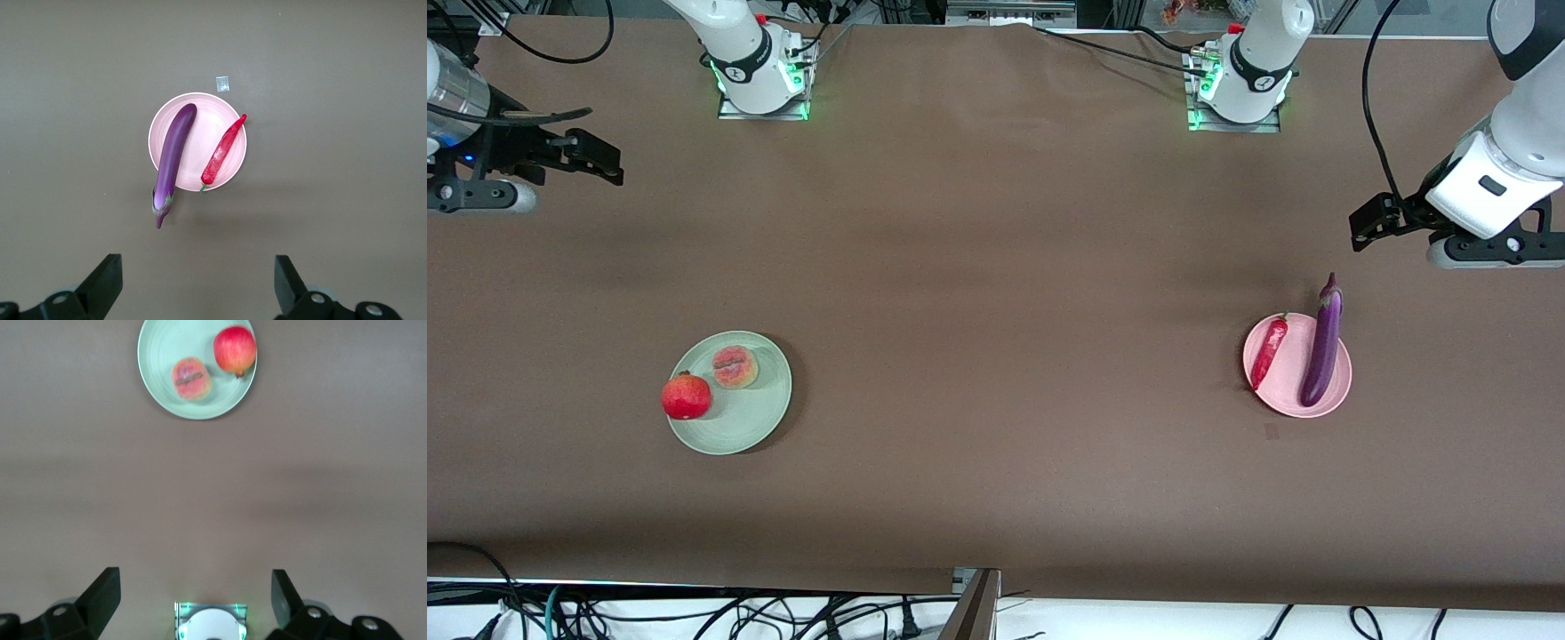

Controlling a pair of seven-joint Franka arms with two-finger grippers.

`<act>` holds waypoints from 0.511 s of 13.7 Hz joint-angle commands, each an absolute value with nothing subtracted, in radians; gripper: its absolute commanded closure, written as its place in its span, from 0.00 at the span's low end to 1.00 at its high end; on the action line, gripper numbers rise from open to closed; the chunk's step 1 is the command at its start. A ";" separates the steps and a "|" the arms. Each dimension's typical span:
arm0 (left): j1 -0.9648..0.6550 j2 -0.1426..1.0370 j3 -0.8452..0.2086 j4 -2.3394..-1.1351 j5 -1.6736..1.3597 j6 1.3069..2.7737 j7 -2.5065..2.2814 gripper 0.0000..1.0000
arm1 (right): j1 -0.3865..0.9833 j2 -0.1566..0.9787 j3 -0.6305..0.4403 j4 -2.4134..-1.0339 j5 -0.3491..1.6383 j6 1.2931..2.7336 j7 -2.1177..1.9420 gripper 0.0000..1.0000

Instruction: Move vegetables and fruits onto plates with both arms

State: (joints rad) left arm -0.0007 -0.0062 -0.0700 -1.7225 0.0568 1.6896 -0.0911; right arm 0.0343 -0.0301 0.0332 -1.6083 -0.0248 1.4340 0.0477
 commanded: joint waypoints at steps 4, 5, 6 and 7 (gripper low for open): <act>-0.008 0.003 -0.064 -1.695 0.037 1.671 -0.097 0.00 | 0.006 -0.083 0.054 -1.614 -0.031 1.379 0.054 0.00; -0.008 0.003 -0.066 -1.695 0.035 1.671 -0.097 0.00 | 0.005 -0.081 0.054 -1.612 -0.032 1.364 0.060 0.00; -0.008 0.003 -0.064 -1.695 0.035 1.671 -0.097 0.00 | 0.005 -0.074 0.048 -1.612 -0.032 1.364 0.054 0.00; -0.008 0.003 -0.066 -1.695 0.037 1.671 -0.097 0.00 | 0.003 -0.068 0.035 -1.609 -0.032 1.362 0.049 0.00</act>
State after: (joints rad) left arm -0.0012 -0.0062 -0.0701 -1.7224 0.0568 1.6896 -0.0911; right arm 0.0221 -0.0707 0.0359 -1.6097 -0.0248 1.3781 0.0477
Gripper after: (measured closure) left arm 0.000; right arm 0.000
